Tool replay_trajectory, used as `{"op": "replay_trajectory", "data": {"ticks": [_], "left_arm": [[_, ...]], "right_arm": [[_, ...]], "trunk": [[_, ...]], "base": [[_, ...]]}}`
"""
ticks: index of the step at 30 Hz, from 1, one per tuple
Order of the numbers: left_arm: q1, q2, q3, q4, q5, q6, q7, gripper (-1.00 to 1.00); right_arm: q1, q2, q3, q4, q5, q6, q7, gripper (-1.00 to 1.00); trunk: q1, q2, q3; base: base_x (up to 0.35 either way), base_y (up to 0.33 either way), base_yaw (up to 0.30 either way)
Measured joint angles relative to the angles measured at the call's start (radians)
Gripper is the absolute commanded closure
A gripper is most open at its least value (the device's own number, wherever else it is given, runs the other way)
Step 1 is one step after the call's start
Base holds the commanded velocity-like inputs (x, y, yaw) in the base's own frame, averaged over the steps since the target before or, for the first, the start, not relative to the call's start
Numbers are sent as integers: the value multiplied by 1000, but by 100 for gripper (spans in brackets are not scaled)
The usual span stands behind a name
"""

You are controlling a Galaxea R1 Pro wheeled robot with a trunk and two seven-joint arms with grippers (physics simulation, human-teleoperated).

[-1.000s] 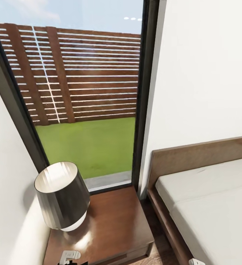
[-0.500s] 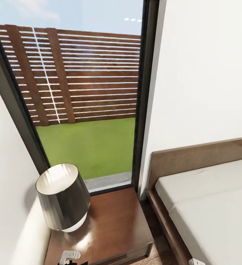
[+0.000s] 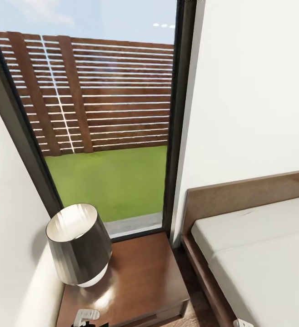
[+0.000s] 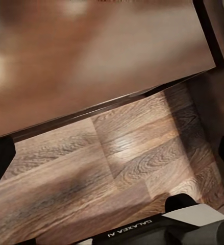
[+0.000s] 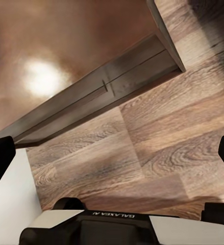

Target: In the bedroom, move the book from the bed onto either nightstand, and place the two sandals side by side next to the bed.

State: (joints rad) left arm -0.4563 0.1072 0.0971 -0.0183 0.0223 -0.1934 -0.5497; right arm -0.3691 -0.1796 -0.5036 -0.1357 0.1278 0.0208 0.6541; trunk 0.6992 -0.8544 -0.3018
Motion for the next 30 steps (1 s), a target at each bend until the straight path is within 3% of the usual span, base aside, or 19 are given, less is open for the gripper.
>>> {"op": "replay_trajectory", "data": {"ticks": [30], "left_arm": [[0,0,0,0,0,0,0,-100]], "right_arm": [[0,0,0,0,0,0,0,-100]], "trunk": [[-115,210,94]], "base": [[0,0,0]]}}
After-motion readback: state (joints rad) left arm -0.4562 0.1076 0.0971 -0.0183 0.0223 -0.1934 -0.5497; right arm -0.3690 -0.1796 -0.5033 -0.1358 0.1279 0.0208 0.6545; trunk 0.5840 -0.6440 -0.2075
